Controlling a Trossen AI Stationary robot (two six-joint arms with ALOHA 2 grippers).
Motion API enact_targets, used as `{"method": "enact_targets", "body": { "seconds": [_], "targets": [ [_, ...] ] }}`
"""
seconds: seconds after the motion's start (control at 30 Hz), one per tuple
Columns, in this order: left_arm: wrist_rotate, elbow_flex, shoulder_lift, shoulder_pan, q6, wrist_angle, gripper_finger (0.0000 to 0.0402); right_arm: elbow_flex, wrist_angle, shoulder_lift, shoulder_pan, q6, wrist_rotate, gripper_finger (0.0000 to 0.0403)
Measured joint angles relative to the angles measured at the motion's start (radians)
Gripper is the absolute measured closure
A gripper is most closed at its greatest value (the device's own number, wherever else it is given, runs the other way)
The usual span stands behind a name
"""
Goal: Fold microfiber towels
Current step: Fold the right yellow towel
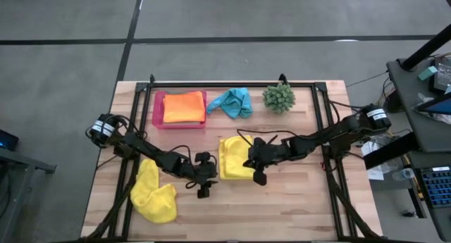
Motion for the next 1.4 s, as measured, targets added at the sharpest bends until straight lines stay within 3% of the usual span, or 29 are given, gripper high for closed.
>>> {"method": "enact_targets", "body": {
  "seconds": [0.4, 0.57, 1.1, 1.23, 1.4],
  "targets": [
    [-0.022, 0.015, -0.053, 0.001, -0.001, 0.037, 0.0249, -0.004, -0.020, 0.002, 0.012, -0.077, 0.048, 0.0394],
    [-0.064, 0.028, -0.012, 0.006, -0.001, 0.057, 0.0249, -0.008, -0.019, 0.002, 0.015, -0.089, 0.080, 0.0394],
    [-0.065, 0.029, 0.080, 0.042, -0.003, 0.190, 0.0251, -0.018, -0.013, 0.002, 0.018, -0.092, 0.108, 0.0394],
    [-0.058, 0.029, 0.080, 0.042, -0.002, 0.189, 0.0281, -0.018, -0.012, 0.002, 0.018, -0.092, 0.108, 0.0394],
    [-0.046, 0.025, 0.091, 0.042, -0.002, 0.207, 0.0356, -0.018, -0.012, 0.002, 0.018, -0.092, 0.108, 0.0394]
  ]
}}
